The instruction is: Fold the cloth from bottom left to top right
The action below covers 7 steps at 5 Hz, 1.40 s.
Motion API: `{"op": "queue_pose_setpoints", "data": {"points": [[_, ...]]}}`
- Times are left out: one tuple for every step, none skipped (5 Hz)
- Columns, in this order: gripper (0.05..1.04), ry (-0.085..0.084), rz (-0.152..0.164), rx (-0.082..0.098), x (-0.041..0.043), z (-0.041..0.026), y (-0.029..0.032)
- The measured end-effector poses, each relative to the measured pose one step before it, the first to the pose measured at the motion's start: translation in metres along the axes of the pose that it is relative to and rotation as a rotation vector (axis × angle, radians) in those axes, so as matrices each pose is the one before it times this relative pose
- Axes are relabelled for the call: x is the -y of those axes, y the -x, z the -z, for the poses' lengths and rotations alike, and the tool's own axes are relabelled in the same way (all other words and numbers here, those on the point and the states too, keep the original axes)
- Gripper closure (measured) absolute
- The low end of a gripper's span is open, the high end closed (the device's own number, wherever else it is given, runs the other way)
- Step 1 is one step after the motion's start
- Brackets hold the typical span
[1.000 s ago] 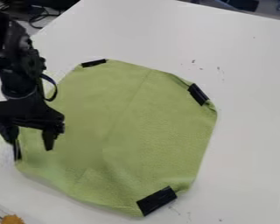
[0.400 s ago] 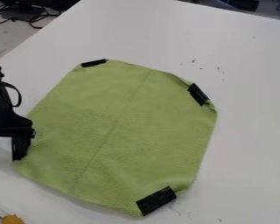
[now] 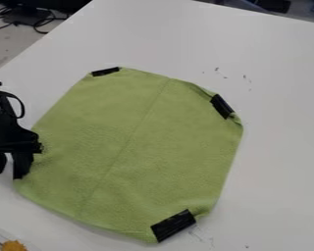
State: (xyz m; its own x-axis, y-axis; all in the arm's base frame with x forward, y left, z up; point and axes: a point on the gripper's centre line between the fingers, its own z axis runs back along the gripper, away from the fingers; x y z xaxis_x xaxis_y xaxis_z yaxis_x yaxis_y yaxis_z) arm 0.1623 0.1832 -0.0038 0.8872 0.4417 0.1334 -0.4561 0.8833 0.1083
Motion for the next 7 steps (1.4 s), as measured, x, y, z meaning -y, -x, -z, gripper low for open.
{"op": "queue_pose_setpoints", "data": {"points": [[0.628,0.0011,-0.0056,-0.0049,-0.00034,0.00075,0.00316],[0.751,-0.0212,-0.02,0.0112,-0.00881,-0.00498,0.00426],[0.89,-0.0304,-0.0541,-0.0136,-0.02362,-0.00314,0.00781],[0.988,-0.0258,-0.0047,-0.0338,-0.02245,-0.00189,0.00945],[1.018,-0.0365,0.0087,-0.0015,-0.01556,-0.00859,-0.00117],[1.02,-0.0524,0.0116,0.0222,-0.0068,-0.02842,-0.00915],[1.021,0.0134,0.0418,0.0333,0.03268,-0.03358,-0.01494]]}}
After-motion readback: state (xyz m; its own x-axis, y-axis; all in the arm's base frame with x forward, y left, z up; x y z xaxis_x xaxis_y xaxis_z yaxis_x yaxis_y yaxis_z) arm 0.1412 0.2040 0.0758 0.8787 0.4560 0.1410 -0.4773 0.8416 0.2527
